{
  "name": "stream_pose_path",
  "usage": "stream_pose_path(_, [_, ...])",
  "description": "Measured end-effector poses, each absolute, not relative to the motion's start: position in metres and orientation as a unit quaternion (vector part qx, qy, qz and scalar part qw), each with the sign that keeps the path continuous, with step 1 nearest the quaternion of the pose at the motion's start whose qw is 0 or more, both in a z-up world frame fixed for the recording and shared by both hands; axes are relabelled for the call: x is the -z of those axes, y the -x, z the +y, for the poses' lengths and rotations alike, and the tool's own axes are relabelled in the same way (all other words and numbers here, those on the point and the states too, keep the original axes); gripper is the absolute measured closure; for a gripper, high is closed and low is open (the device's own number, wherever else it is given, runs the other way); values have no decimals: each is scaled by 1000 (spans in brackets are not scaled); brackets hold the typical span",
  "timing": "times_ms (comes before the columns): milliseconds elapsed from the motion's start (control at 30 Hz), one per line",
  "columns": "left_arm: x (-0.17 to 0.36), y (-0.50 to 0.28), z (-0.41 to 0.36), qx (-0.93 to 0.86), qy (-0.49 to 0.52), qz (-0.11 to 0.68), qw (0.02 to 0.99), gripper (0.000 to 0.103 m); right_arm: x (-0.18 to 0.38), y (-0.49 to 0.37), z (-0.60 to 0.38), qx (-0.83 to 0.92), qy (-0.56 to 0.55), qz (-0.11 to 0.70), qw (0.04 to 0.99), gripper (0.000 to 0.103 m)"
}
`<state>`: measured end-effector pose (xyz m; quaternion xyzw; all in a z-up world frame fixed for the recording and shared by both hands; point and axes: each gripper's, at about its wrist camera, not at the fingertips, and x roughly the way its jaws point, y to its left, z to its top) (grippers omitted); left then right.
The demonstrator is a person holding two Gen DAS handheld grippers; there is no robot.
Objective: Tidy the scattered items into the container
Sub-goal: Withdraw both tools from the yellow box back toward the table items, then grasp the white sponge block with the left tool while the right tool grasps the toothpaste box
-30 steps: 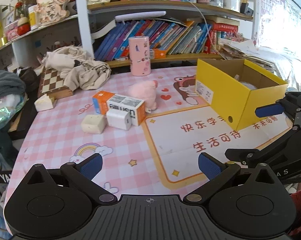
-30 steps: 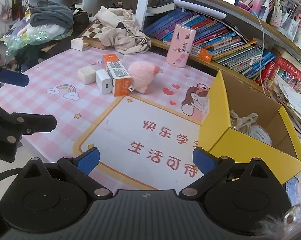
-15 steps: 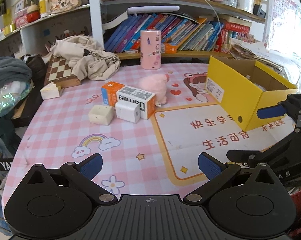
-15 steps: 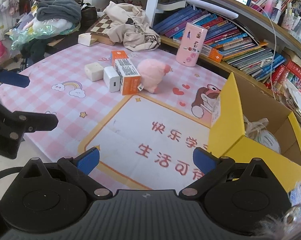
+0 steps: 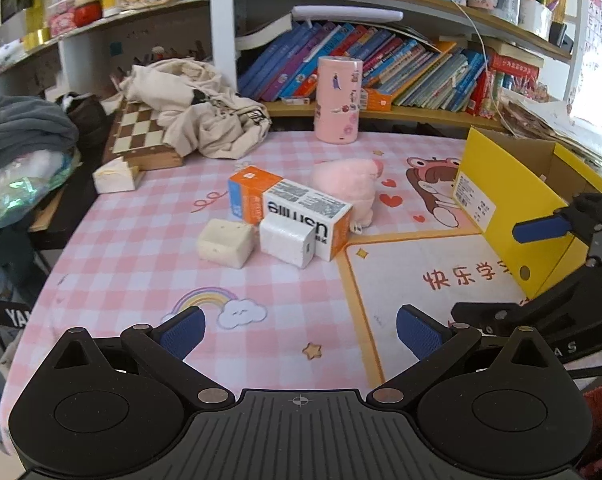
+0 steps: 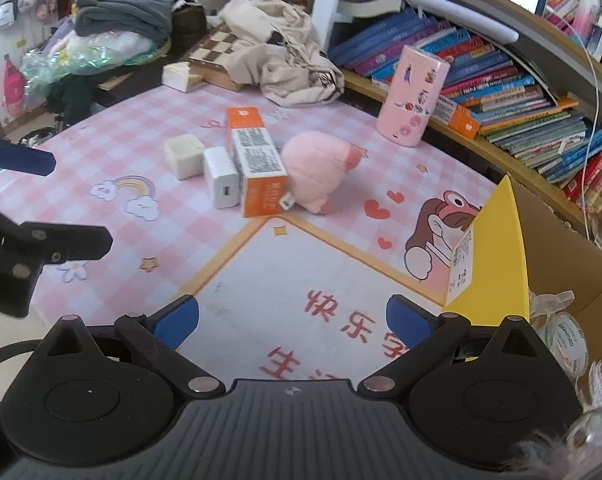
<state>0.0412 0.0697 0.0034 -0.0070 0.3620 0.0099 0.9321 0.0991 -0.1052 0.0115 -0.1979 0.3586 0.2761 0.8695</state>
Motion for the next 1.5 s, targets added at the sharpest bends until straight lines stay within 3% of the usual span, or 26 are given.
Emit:
stream_pose_path(800, [32,-135,103,-56,20,399,915,0,8,-190,-78,-309,182,384,851,5])
stream_pose_path(867, [33,-140,109,-65,17,395,916,0,9,-194,-74,-316,184,385,848,9])
stream_pose_path(1033, [35,-150,123,-87,16,390,917,0,12,-202,-62,-340,180,387,838,48])
stream_pose_path(1200, [40,-157,129,-99,-4,394,914,1,12,-209,-47,-382,160,395,820,57])
stream_pose_path(1500, [57,-180,134,-92,-13,415,905,2,9,-231,-27,-384,145,379,829,58])
